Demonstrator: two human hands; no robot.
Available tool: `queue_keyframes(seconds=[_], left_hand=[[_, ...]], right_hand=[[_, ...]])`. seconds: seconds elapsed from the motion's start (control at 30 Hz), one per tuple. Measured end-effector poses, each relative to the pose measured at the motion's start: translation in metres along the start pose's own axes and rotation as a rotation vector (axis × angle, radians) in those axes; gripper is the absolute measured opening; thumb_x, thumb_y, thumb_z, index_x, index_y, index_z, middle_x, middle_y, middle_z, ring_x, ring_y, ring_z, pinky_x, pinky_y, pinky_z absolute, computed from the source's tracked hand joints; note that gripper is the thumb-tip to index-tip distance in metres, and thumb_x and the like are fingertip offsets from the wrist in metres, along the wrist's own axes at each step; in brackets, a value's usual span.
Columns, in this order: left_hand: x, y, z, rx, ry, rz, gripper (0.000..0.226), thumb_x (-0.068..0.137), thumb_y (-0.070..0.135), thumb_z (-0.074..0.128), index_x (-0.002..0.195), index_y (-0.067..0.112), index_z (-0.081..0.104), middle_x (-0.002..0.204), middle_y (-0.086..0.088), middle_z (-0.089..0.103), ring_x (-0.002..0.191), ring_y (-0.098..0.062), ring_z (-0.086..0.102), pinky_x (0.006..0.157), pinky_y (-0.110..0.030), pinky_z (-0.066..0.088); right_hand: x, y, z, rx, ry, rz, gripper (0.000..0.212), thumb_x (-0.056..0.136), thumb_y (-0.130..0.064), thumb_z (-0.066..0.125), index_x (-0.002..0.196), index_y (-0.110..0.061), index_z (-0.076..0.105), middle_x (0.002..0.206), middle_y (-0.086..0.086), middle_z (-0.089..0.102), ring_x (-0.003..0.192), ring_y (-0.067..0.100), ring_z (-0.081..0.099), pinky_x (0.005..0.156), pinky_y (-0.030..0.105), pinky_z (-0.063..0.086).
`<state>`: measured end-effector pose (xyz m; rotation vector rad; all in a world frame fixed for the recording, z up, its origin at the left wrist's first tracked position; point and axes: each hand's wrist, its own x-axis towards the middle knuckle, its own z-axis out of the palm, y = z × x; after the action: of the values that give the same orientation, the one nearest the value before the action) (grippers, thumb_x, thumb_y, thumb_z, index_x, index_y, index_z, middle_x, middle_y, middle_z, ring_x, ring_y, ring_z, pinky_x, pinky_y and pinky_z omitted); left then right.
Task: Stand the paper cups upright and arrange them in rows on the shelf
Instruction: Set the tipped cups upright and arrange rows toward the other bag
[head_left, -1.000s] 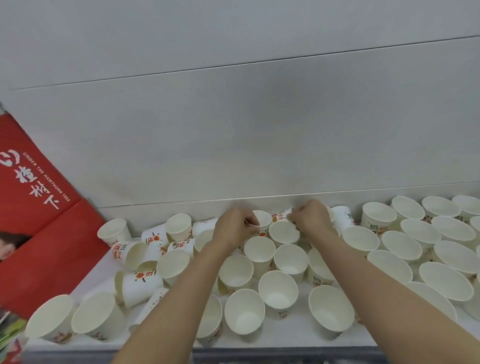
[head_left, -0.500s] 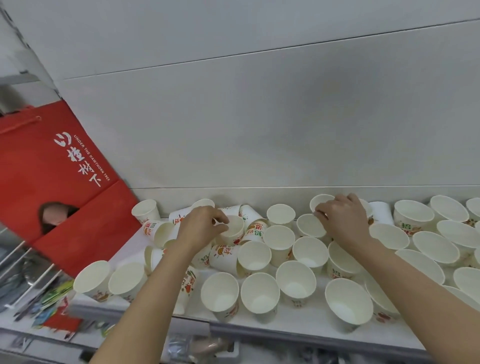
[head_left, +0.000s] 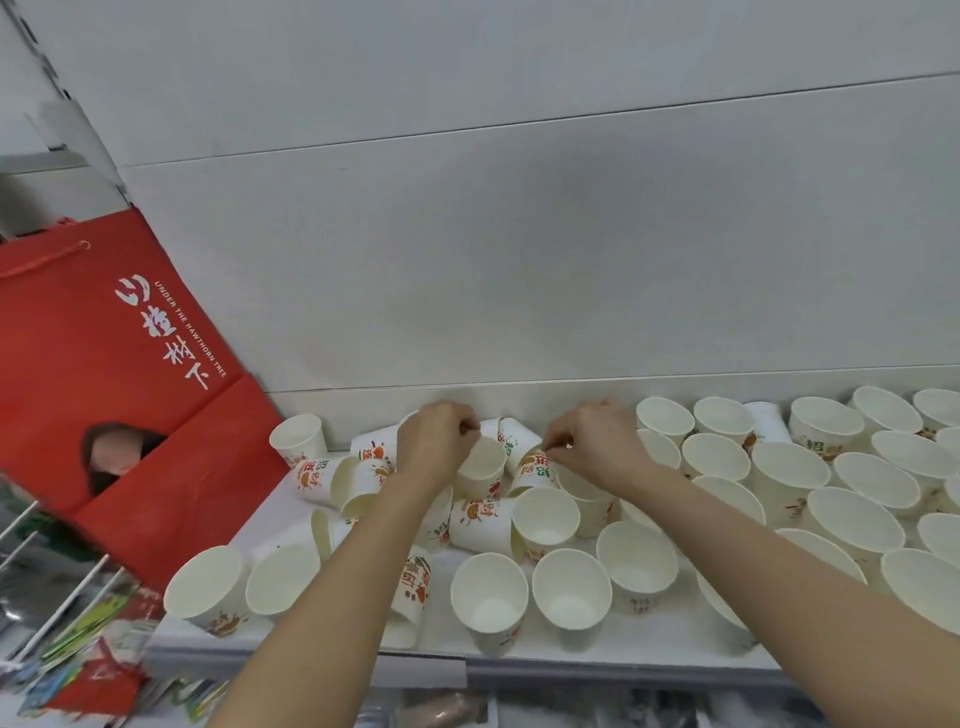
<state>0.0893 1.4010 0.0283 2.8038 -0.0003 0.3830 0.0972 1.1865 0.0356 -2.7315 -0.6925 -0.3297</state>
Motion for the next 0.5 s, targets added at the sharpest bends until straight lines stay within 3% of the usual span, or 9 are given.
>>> queue_keyframes(seconds=[0.13,0.2,0.37,0.5], left_hand=[[0.028,0.031,0.002,0.156,-0.157,0.446,0.040,0.084,0.006,0.058,0.112,0.033,0.068,0.111,0.006,0.067,0.107,-0.019,0.056,0.086,-0.033,0.046],[0.038,0.044,0.005,0.267,-0.288,0.565,0.045,0.084,0.005,0.057,0.118,0.034,0.064,0.113,0.001,0.066,0.108,-0.022,0.056,0.084,-0.034,0.044],[0.056,0.055,0.008,0.439,-0.549,0.661,0.046,0.083,0.017,0.066,0.124,0.035,0.056,0.106,-0.001,0.066,0.099,-0.024,0.060,0.072,-0.032,0.043],[0.060,0.046,0.014,0.432,-0.548,0.684,0.052,0.077,0.028,0.074,0.125,0.034,0.054,0.105,0.001,0.066,0.097,-0.022,0.059,0.073,-0.031,0.044]], right_hand=[[0.006,-0.002,-0.001,-0.037,-0.056,0.095,0.011,0.081,-0.030,0.064,0.086,-0.033,0.073,0.091,-0.012,0.072,0.095,0.013,0.059,0.081,0.030,0.022],[0.007,-0.005,-0.003,-0.030,-0.091,0.111,0.010,0.080,-0.034,0.065,0.086,-0.034,0.074,0.091,-0.014,0.072,0.093,0.010,0.059,0.084,0.032,0.024],[0.003,-0.013,-0.002,-0.017,-0.135,0.124,0.009,0.078,-0.039,0.068,0.083,-0.036,0.074,0.085,-0.013,0.072,0.086,0.009,0.060,0.087,0.035,0.027],[0.004,-0.021,-0.002,-0.075,-0.171,0.127,0.010,0.073,-0.041,0.069,0.081,-0.035,0.072,0.084,-0.014,0.071,0.086,0.009,0.060,0.085,0.035,0.026]])
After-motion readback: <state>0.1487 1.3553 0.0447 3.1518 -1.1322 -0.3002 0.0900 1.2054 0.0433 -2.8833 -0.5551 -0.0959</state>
